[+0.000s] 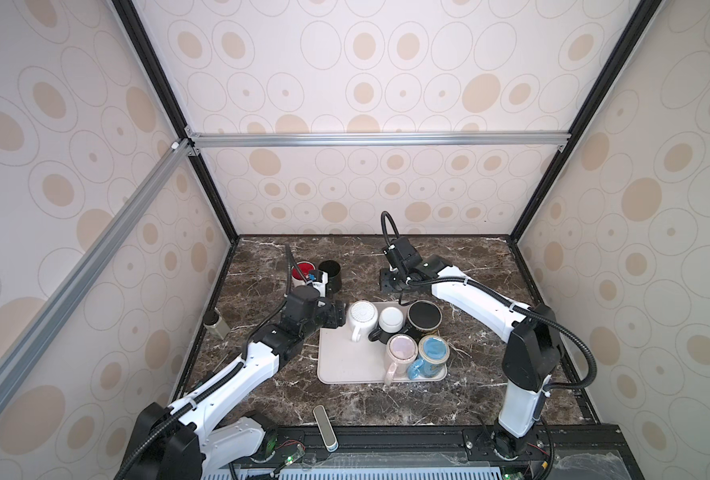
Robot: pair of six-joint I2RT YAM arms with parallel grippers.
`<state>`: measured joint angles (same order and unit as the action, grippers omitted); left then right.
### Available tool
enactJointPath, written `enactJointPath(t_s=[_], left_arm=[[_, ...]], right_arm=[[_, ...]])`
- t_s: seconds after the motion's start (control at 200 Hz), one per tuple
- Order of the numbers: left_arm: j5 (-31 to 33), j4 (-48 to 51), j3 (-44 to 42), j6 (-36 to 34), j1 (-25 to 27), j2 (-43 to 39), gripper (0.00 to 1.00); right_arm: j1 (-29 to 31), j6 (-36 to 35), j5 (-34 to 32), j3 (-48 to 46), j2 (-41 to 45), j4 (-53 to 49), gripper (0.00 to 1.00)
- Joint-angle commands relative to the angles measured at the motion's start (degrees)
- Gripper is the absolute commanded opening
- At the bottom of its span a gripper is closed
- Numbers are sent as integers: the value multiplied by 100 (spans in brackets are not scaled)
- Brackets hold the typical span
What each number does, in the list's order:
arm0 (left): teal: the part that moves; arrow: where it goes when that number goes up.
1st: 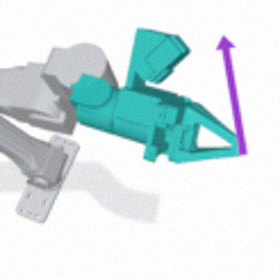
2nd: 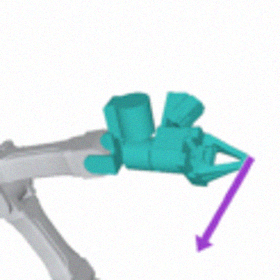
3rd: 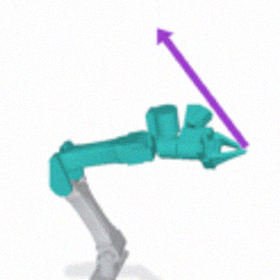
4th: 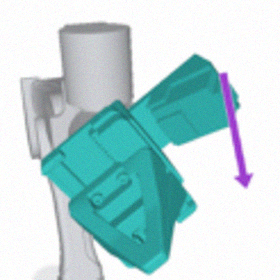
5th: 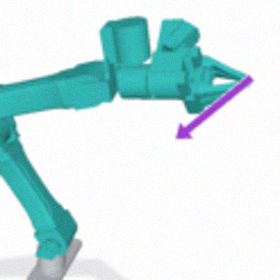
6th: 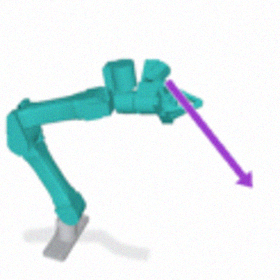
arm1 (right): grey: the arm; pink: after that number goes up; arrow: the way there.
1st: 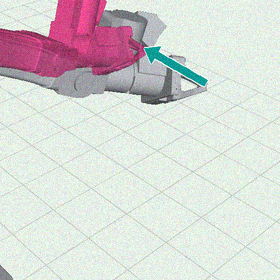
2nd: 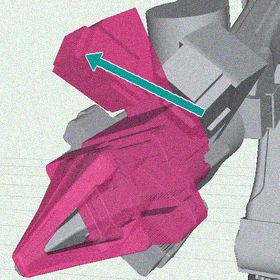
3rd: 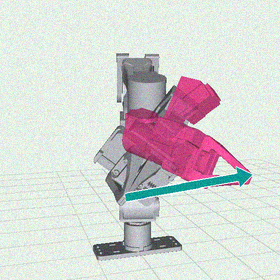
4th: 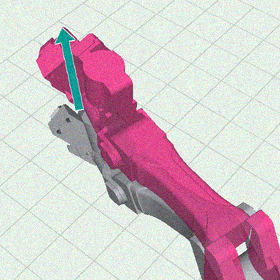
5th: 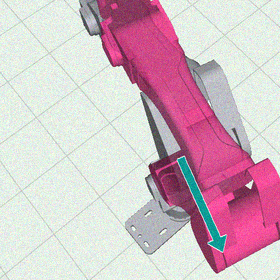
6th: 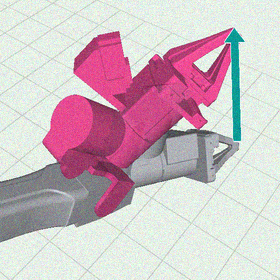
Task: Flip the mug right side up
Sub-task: 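Move the left gripper over the upside-down white mug while the right gripper nears the tray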
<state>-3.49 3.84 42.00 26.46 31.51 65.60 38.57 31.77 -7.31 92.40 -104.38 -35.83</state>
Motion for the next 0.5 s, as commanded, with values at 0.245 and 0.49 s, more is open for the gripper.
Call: enactJointPath(t_s=[0.245,0.49], left_arm=[[141,451,367,-644,635,437,59],[155,701,523,-707,814,805,53]], right_arm=[[44,231,-124,-201,316,-78,37],[41,293,3,-162,239,-116,37]])
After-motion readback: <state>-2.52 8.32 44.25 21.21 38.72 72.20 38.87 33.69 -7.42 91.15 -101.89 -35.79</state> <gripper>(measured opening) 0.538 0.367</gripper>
